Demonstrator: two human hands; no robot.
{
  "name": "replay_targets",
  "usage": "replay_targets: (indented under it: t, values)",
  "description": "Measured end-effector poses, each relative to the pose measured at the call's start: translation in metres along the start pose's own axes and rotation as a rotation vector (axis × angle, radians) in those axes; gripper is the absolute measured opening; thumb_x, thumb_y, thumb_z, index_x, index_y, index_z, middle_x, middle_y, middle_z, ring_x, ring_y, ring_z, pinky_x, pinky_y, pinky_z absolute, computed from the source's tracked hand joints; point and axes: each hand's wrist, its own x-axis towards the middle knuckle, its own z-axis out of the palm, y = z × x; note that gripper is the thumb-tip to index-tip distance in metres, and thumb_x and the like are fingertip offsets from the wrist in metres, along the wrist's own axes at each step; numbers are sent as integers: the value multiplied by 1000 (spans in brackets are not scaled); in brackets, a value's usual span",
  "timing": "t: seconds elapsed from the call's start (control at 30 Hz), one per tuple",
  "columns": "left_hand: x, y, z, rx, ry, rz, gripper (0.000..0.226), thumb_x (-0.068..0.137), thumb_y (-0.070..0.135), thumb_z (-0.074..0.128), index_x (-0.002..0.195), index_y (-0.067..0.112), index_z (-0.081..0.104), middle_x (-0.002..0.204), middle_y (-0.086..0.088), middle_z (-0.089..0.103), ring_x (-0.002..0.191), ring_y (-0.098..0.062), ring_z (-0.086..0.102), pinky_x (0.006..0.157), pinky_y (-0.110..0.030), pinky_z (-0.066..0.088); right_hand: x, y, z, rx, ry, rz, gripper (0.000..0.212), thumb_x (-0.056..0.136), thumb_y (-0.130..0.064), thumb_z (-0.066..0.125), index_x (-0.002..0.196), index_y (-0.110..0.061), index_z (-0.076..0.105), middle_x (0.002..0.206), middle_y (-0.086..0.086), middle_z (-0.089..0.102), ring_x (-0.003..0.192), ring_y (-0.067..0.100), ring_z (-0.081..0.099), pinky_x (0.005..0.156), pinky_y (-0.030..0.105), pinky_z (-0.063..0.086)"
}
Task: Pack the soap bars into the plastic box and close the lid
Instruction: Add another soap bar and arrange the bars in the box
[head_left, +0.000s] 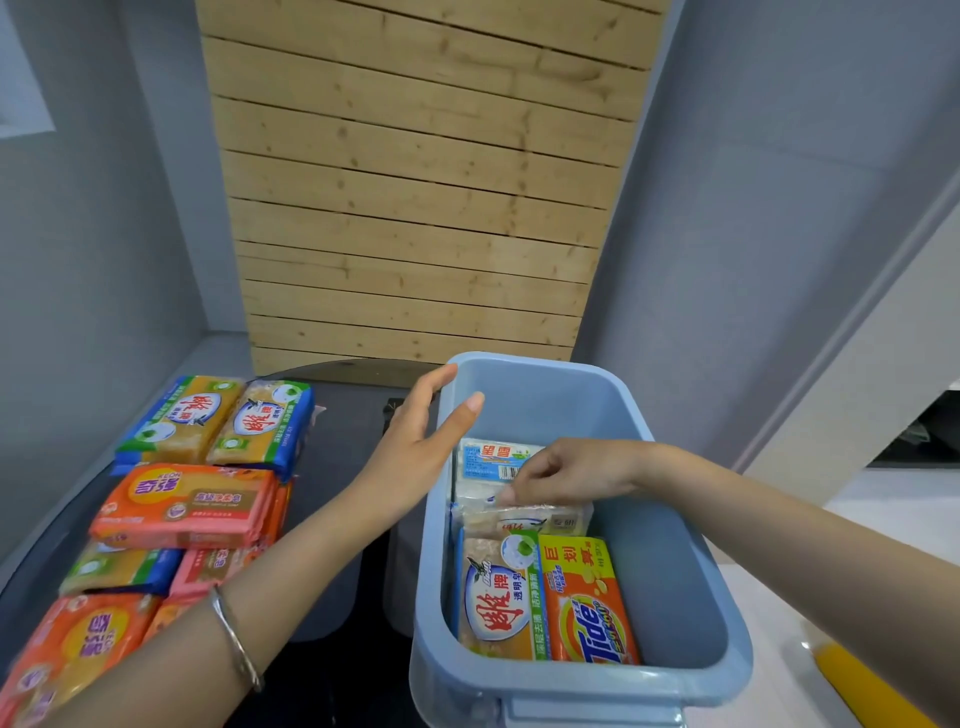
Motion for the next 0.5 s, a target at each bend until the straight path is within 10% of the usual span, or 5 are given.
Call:
replay_targets:
  t: [0.13,0.5]
  values:
    - [0,2,1,-37,-16,1,65,67,63,47,127,40,37,136,11,42,112,8,45,68,4,40,2,5,1,40,43,50,21,81,-46,68,71,-28,66,82,-16,66,84,4,59,74,14,45]
    - [0,1,-1,-95,-36,-24,68,71,59,52,133,34,39,135,6,49,111,0,53,66,-1,45,14,7,8,-45,80,192,20,77,-41,75,71,-26,63,97,-5,65,97,13,58,95,27,48]
